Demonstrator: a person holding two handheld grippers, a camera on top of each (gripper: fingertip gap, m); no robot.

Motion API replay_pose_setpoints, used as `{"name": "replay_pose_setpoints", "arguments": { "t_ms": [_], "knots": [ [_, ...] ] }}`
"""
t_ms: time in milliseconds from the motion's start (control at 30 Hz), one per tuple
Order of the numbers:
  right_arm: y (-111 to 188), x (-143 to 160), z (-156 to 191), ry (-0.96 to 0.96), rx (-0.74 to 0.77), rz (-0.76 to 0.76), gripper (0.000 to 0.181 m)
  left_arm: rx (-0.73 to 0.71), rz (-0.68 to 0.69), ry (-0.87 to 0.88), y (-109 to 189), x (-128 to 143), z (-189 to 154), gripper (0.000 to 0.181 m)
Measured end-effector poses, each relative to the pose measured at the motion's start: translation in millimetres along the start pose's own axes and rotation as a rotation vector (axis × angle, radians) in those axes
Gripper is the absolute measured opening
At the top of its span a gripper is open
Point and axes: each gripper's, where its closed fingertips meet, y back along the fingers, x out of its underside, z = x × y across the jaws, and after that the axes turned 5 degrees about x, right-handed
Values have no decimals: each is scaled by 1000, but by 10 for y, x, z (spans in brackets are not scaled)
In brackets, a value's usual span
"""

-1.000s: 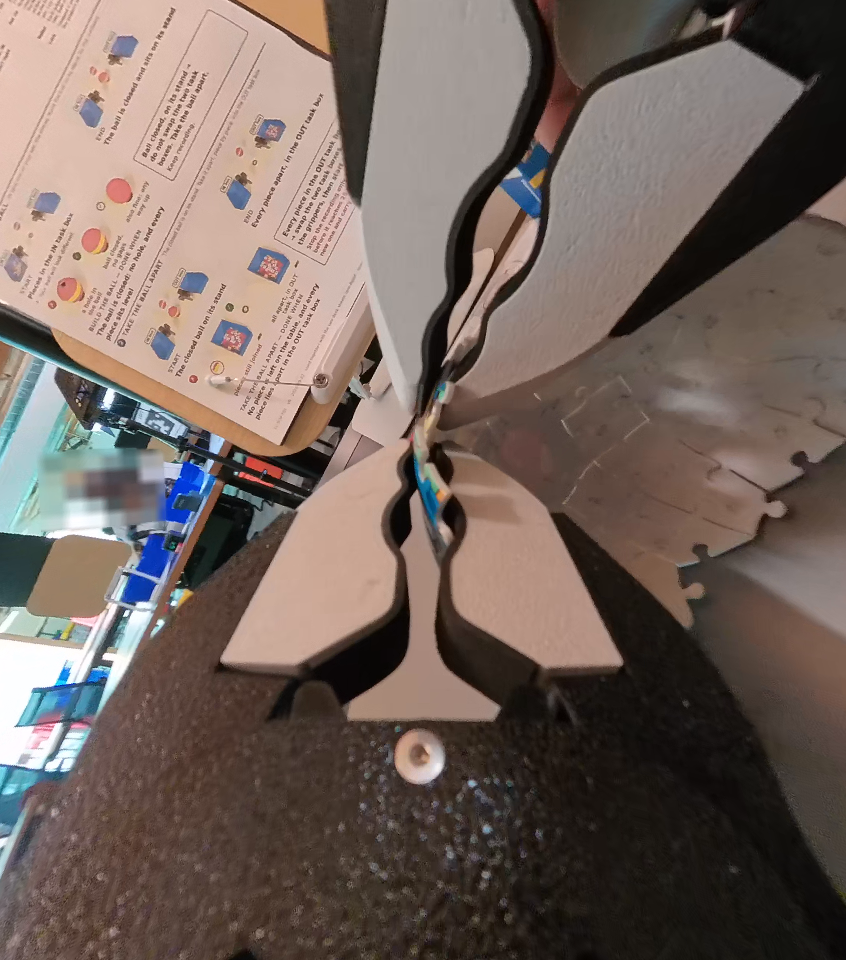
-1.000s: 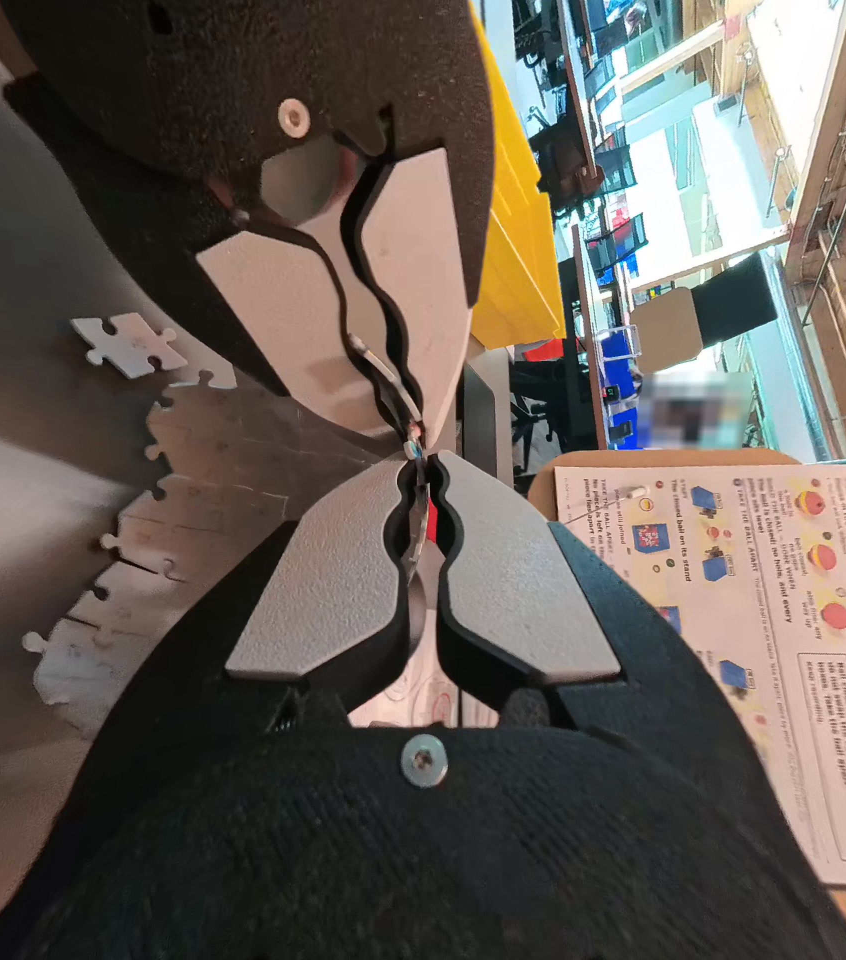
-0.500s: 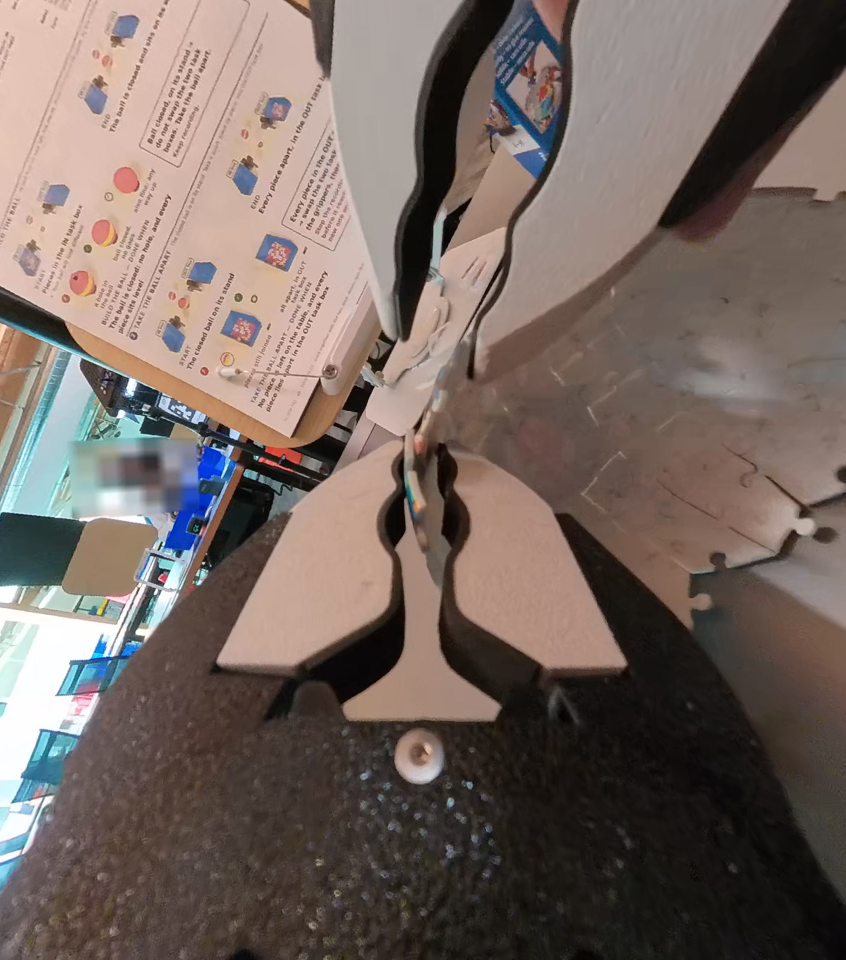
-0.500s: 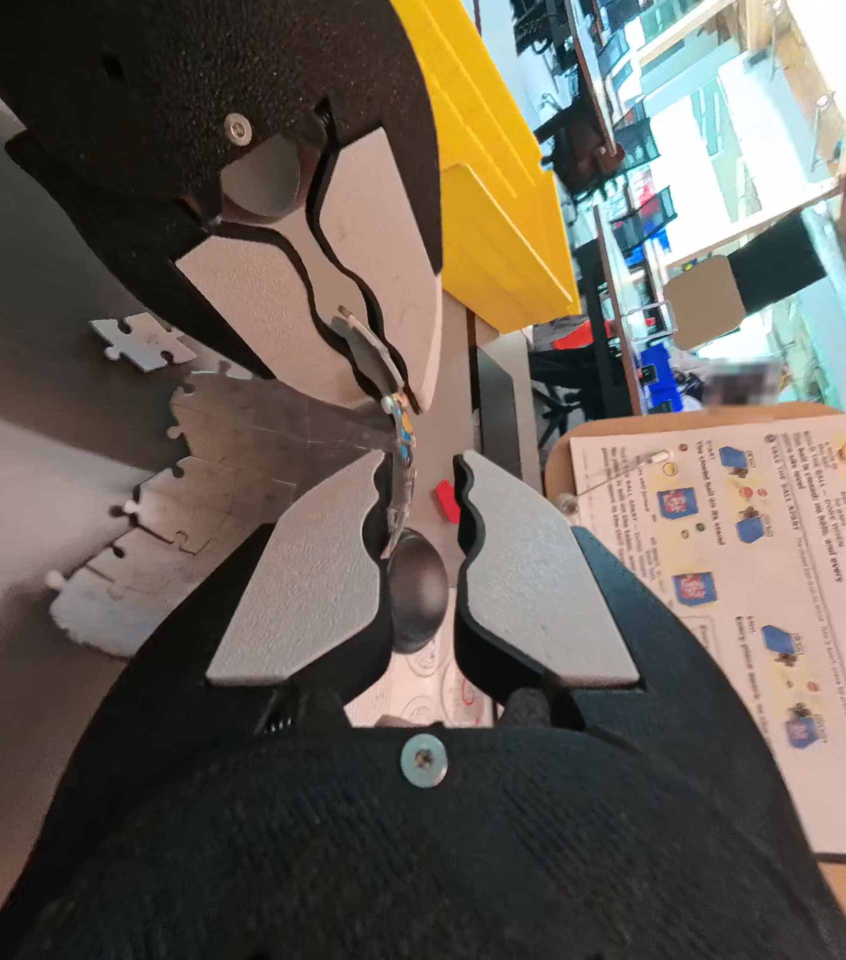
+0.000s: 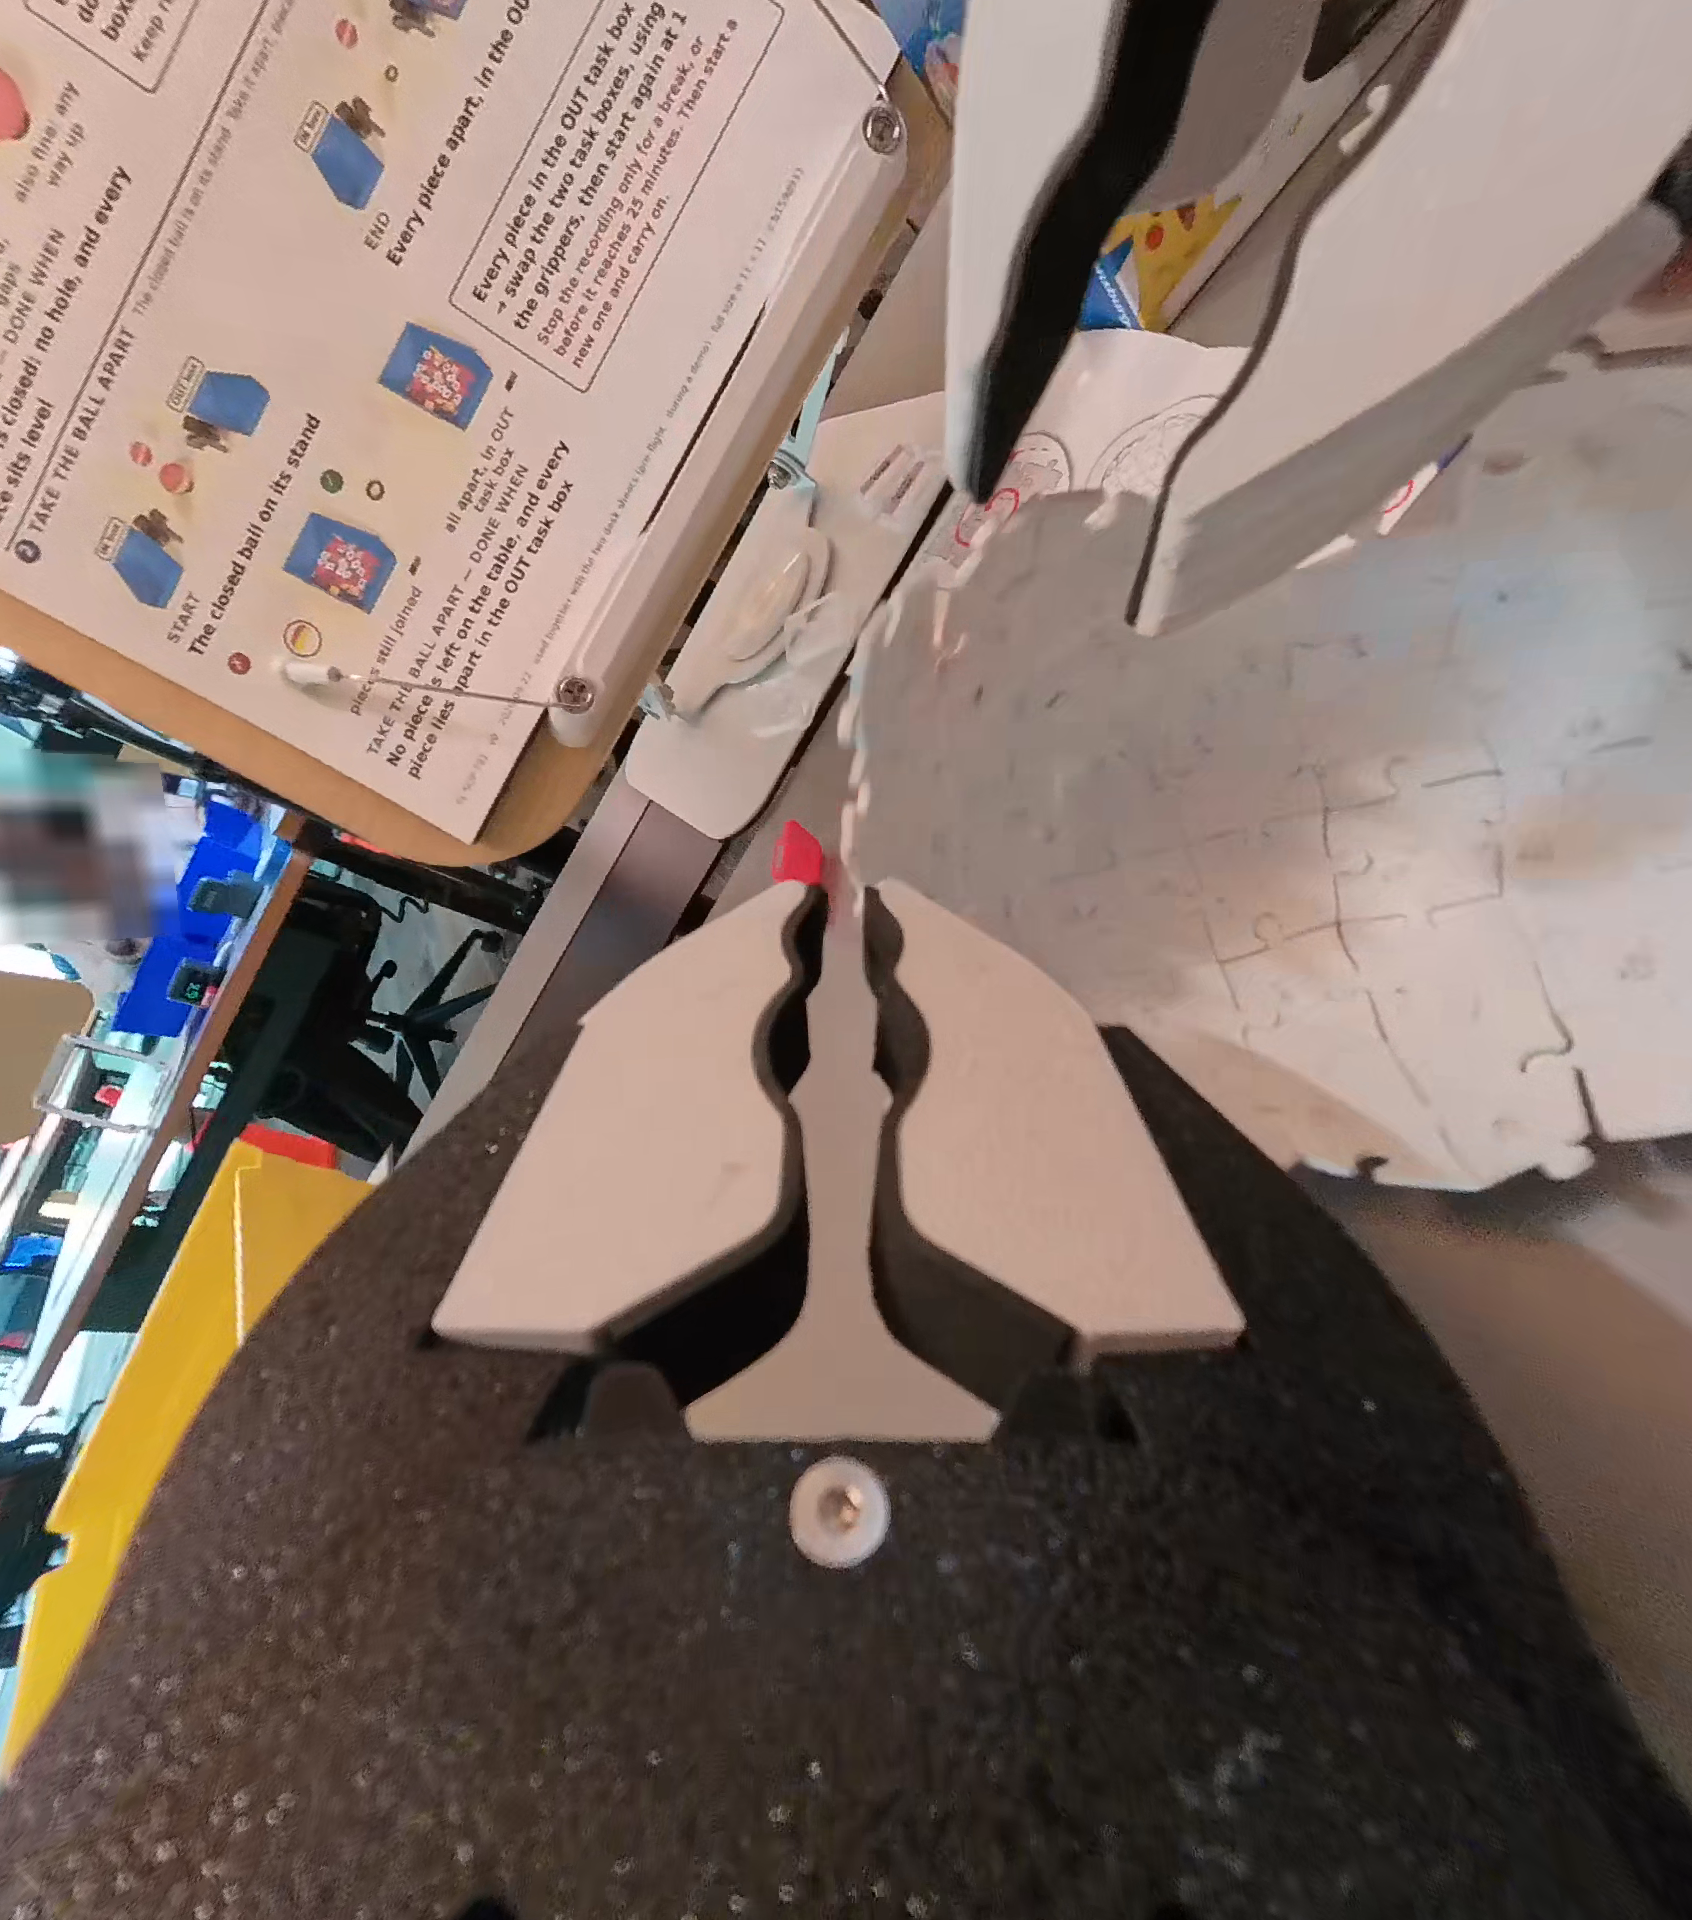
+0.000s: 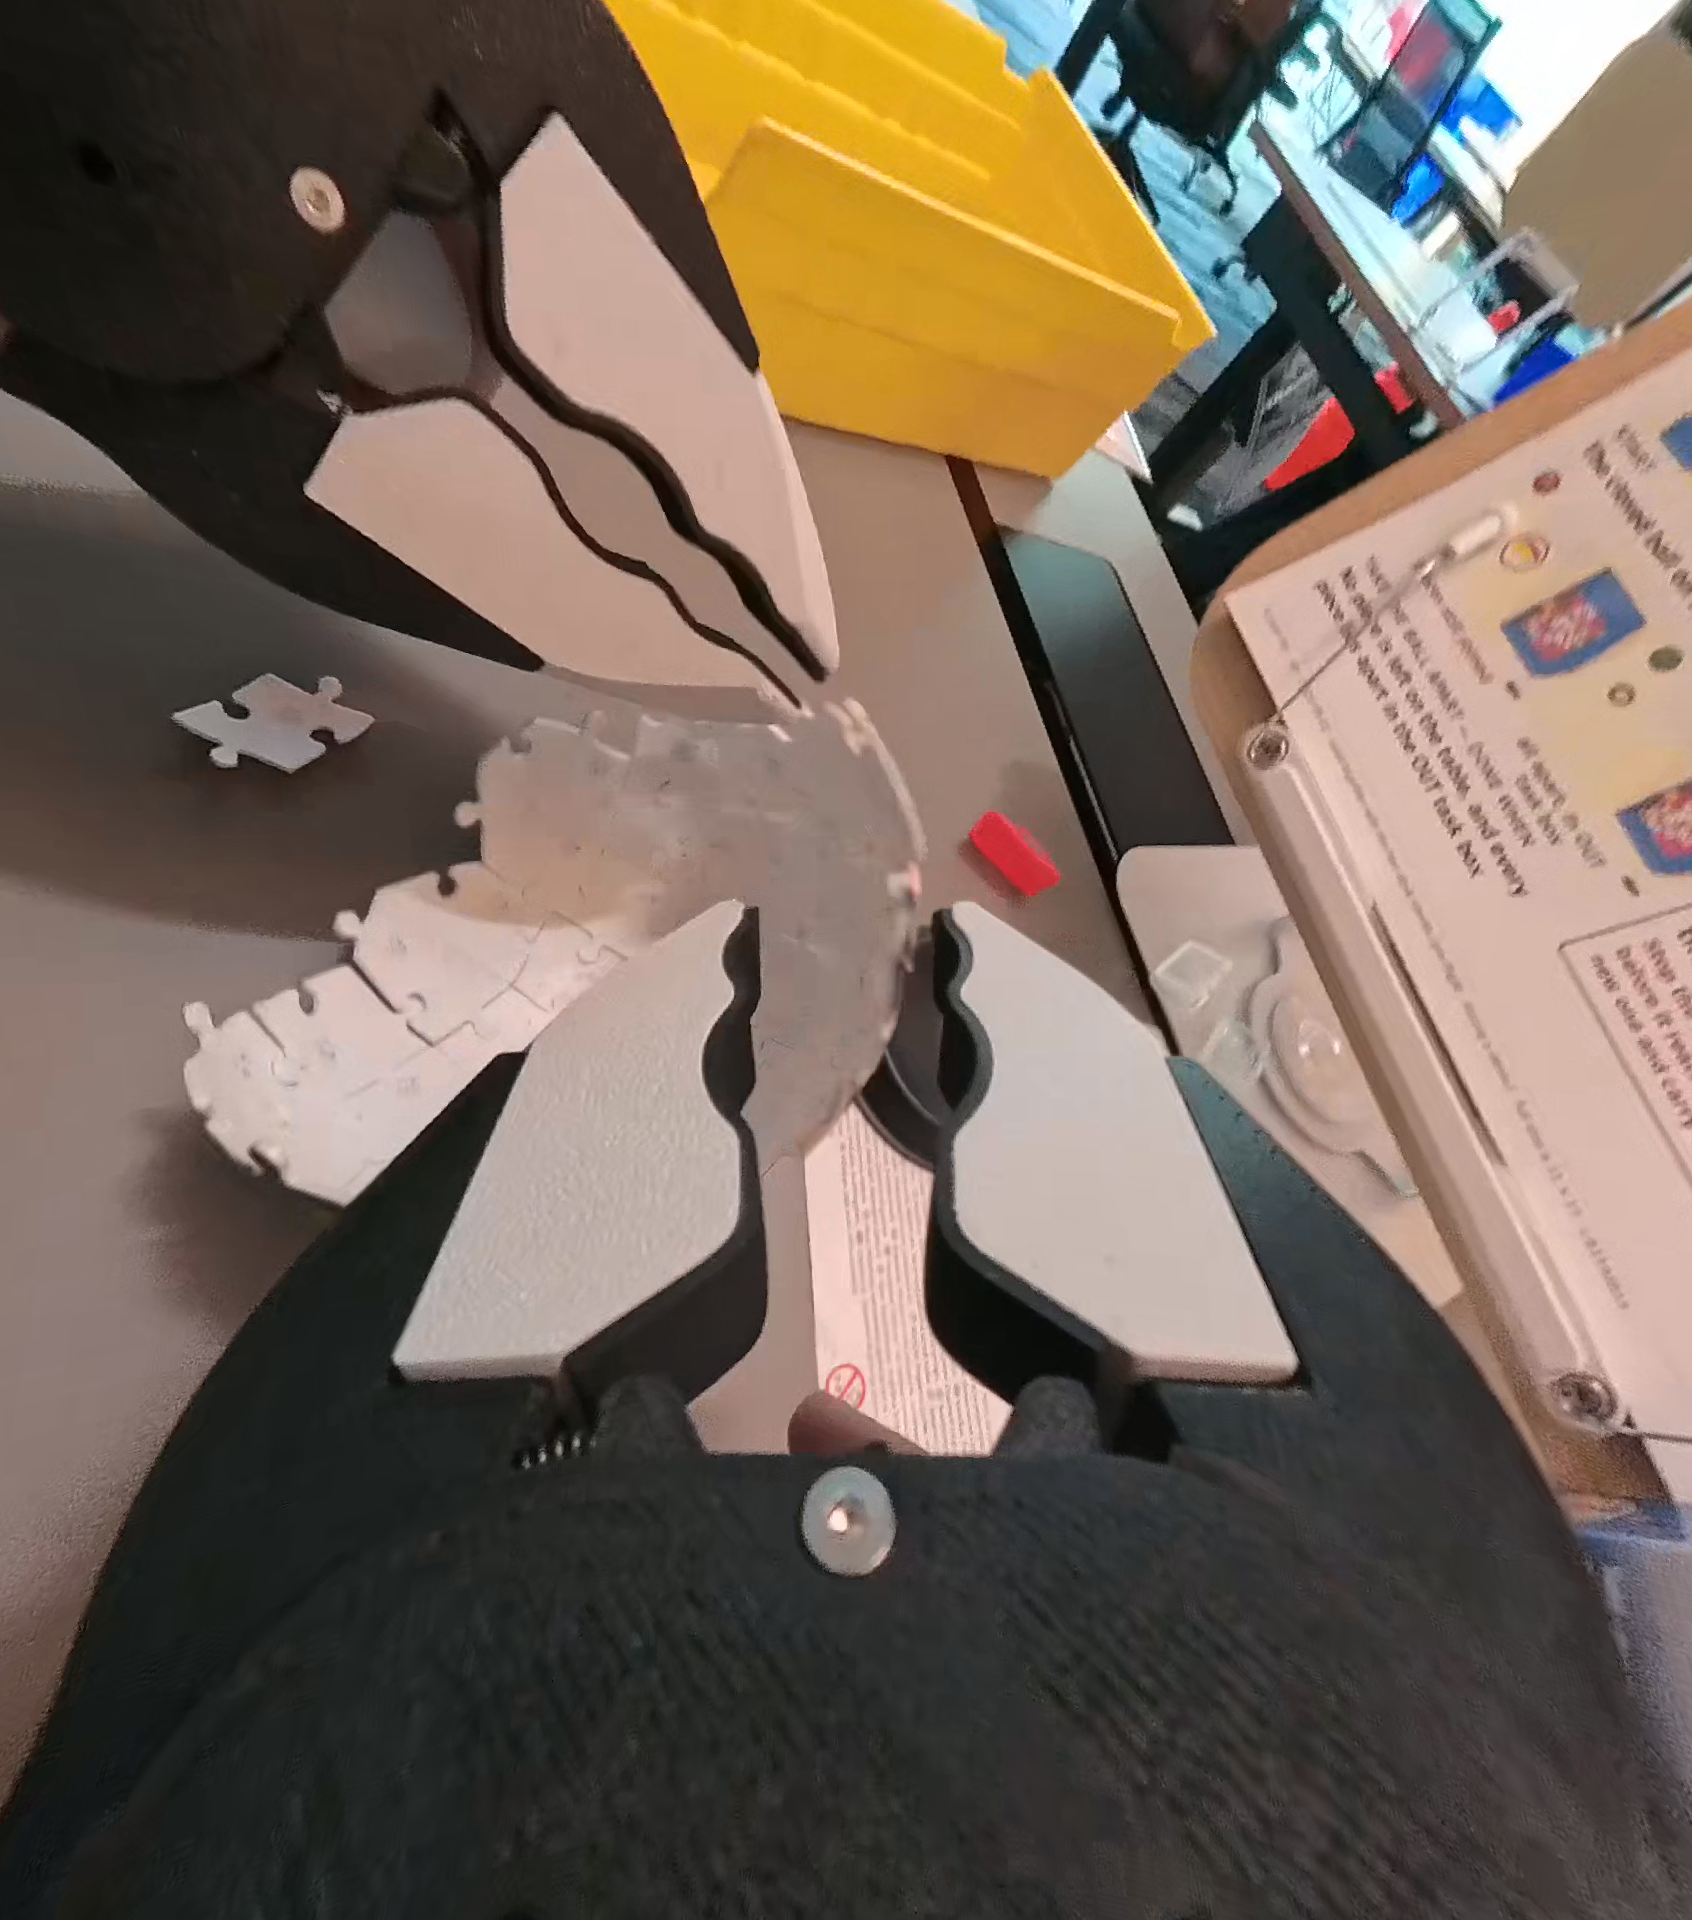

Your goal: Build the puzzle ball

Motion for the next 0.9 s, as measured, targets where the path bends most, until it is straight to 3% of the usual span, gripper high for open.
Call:
{"name": "replay_pose_setpoints", "arguments": {
  "t_ms": [233,567,733,900],
  "knots": [
    [-65,292,-90,-53,32,88,32,57,31,91,-119,-18,-14,7],
    [147,460,-356,-176,81,79,26,183,-93,195,120,-349,-374,6],
    [357,605,-655,-322,182,77,24,159,-67,206,103,-261,-399,8],
    [234,605,-509,-448,82,47,29,168,-37,196,46,-192,-396,6]
  ]
}}
